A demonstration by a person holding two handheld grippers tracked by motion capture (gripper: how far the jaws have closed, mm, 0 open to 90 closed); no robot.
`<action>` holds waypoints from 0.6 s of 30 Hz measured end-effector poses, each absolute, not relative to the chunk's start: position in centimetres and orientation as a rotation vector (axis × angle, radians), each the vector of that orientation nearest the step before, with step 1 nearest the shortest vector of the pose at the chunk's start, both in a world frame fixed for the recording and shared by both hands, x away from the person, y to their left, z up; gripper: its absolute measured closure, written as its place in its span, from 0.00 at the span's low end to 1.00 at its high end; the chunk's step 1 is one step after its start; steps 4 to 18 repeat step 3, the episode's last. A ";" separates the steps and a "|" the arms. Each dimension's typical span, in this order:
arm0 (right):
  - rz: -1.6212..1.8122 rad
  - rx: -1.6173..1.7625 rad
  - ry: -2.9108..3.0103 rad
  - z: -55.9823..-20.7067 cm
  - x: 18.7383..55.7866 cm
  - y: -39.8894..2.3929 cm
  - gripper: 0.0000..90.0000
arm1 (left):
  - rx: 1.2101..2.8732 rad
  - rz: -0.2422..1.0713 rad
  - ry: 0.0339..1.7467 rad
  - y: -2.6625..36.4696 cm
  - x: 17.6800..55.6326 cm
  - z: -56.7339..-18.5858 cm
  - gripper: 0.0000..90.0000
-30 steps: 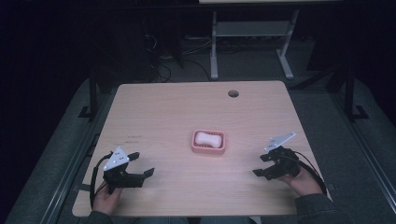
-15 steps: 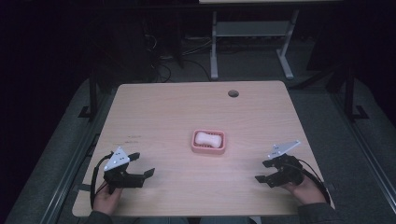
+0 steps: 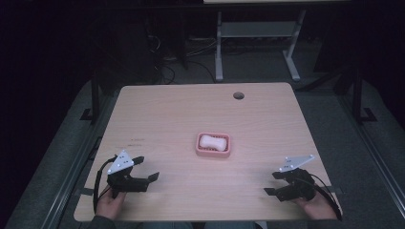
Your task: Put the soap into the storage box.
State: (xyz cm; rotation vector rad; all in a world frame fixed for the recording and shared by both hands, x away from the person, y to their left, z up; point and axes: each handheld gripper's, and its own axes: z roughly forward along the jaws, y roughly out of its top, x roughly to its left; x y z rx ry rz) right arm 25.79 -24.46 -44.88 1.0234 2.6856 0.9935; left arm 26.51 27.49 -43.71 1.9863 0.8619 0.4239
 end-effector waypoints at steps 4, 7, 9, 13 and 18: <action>1.026 1.035 2.661 -45.0 25.1 -24.8 0.34 | 1.983 0.418 0.864 27.4 26.5 -43.7 0.16; 1.026 1.035 2.661 -45.0 25.1 -24.8 0.34 | 1.983 0.418 0.864 27.4 26.5 -43.7 0.16; 1.026 1.035 2.661 -45.0 25.1 -24.8 0.34 | 1.983 0.418 0.864 27.4 26.5 -43.7 0.16; 1.026 1.035 2.661 -45.0 25.1 -24.8 0.34 | 1.983 0.418 0.864 27.4 26.5 -43.7 0.16; 1.026 1.035 2.661 -45.0 25.1 -24.8 0.34 | 1.983 0.418 0.864 27.4 26.5 -43.7 0.16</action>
